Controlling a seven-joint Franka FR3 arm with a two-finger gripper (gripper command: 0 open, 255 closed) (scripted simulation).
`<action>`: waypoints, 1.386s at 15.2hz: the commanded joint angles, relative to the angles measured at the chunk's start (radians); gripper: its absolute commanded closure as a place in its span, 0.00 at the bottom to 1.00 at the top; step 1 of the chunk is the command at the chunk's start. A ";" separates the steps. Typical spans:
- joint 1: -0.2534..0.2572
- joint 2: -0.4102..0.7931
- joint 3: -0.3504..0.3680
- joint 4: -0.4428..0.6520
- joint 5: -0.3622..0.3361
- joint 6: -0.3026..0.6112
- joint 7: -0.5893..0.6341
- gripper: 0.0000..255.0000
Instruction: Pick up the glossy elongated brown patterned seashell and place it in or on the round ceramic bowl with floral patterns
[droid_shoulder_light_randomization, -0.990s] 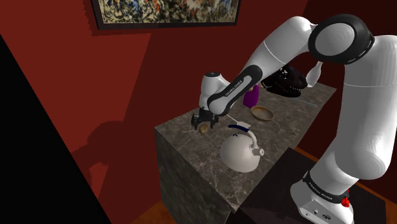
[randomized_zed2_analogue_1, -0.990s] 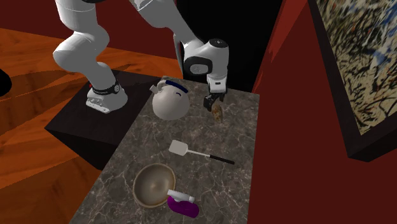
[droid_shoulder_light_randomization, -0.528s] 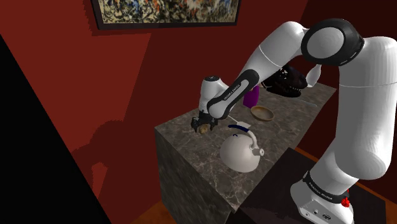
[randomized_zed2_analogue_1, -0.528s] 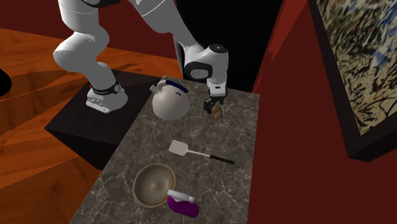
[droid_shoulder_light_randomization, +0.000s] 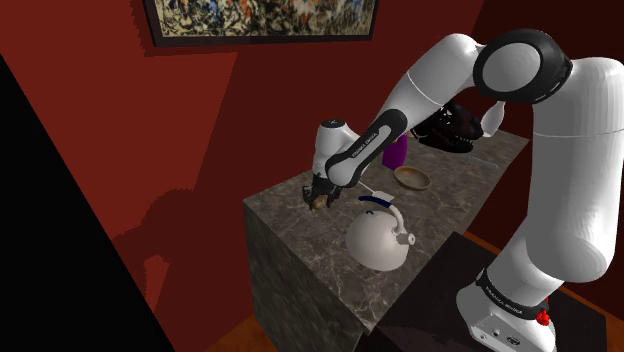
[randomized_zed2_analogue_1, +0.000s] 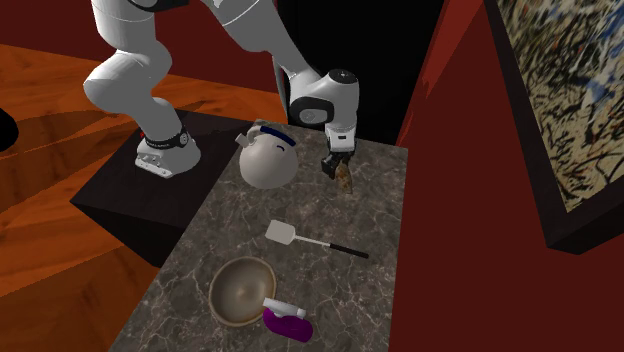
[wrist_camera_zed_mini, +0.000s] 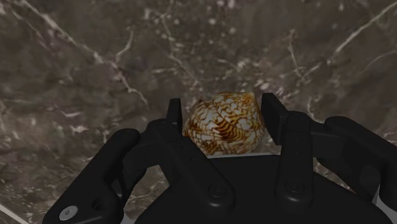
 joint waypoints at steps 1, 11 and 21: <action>0.000 0.000 0.000 0.000 0.000 0.000 0.000 1.00; -0.012 -0.071 0.017 -0.008 0.023 -0.063 -0.019 1.00; -0.027 -0.181 0.038 -0.004 0.063 -0.174 -0.051 1.00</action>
